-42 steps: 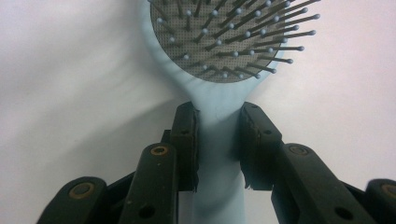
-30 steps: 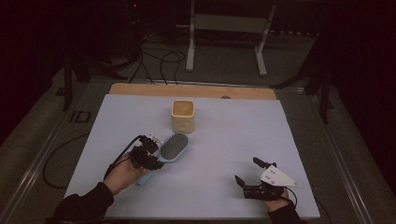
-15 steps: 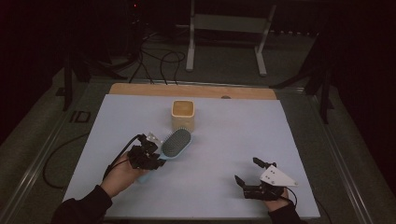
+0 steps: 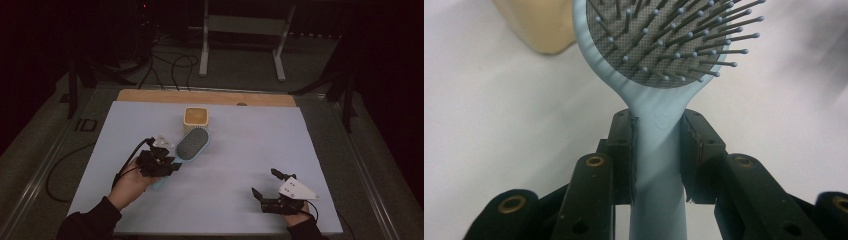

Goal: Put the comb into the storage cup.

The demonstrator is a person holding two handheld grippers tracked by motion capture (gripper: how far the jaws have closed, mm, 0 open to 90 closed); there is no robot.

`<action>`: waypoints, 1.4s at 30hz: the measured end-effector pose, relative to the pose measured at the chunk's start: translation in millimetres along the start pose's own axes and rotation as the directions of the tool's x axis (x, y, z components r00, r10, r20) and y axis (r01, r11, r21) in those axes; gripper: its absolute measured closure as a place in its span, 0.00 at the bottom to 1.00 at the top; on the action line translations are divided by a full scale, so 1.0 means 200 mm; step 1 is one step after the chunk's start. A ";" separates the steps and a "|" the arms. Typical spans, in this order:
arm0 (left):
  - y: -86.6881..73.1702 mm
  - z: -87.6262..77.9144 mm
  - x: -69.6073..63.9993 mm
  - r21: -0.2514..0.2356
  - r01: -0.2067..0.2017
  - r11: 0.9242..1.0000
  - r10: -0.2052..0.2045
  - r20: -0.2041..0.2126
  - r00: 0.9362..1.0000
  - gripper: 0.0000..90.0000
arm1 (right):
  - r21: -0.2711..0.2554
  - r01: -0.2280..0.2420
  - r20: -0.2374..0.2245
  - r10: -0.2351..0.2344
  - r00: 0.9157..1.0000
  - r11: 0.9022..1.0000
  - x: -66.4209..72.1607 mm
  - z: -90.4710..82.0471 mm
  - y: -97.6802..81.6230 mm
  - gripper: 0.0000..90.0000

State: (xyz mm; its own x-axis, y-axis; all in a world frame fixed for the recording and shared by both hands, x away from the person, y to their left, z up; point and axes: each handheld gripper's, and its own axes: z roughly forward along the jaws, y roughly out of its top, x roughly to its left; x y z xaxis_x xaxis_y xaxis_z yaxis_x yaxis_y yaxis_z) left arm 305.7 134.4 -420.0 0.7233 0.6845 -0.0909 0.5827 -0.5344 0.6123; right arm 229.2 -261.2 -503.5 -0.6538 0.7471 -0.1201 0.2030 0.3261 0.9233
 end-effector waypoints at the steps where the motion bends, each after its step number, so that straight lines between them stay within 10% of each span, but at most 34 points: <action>1: 0.01 -0.01 0.00 -0.012 0.002 1.000 -0.002 0.000 1.000 0.78 | 0.000 0.001 0.000 -0.001 1.000 1.000 0.00 0.00 0.00 0.10; 23: 0.10 -0.10 0.04 -0.191 0.042 0.981 -0.044 -0.007 0.999 0.78 | 0.000 0.005 0.004 -0.005 1.000 1.000 0.00 0.00 0.00 0.10; 42: 0.20 -0.10 0.12 -0.325 0.093 0.941 -0.097 0.004 0.995 0.78 | 0.000 0.009 0.002 -0.009 1.000 1.000 0.00 0.00 0.00 0.10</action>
State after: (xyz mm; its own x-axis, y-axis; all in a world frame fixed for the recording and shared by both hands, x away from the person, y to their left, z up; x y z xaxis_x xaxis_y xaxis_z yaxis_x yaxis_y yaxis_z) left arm 338.4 139.2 -381.0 0.6645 0.7314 -0.1533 0.4954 -0.2777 0.8231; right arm 229.2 -261.1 -503.3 -0.6538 0.7456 -0.1293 0.1973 0.3329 0.9221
